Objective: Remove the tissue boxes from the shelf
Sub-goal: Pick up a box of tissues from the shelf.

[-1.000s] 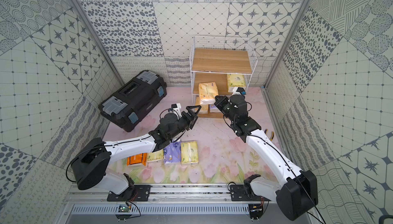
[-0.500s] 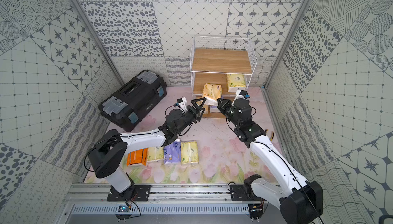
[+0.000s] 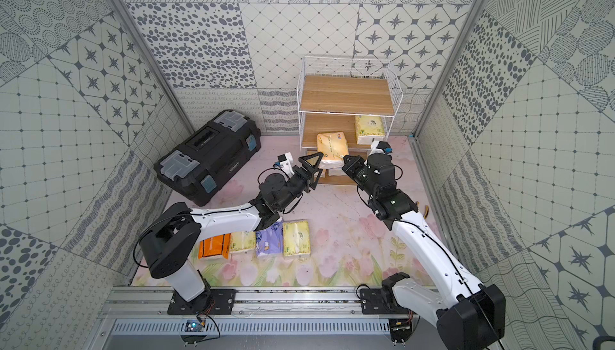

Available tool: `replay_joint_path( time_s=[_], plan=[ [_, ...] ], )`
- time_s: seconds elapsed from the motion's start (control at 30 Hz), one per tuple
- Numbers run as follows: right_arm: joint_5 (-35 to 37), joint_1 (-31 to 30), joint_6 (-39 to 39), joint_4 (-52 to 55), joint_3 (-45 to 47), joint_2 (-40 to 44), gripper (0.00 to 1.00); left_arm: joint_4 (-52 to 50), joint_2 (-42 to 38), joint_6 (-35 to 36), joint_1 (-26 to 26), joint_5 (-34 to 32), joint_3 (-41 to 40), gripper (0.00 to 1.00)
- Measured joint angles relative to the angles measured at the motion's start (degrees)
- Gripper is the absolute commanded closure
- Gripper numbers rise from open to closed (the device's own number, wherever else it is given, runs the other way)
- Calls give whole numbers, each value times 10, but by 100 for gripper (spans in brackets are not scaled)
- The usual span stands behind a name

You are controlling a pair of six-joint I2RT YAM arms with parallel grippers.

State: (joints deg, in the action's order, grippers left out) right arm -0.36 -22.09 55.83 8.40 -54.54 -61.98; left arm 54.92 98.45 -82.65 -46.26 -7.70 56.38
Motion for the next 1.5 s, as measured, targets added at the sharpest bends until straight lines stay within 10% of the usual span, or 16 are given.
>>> replay_joint_path(
  time_s=[0.67,1.07,1.5],
  plan=[
    [-35,0,-10,21,-11,0,100,-111,31,-10,9,16,90,65],
    [-76,15,-48,42,-22,49,29,-148,-20,22,9,27,63,69],
    [-165,40,-34,87,95,169,18,-87,-77,55,-64,43,-73,71]
  ],
)
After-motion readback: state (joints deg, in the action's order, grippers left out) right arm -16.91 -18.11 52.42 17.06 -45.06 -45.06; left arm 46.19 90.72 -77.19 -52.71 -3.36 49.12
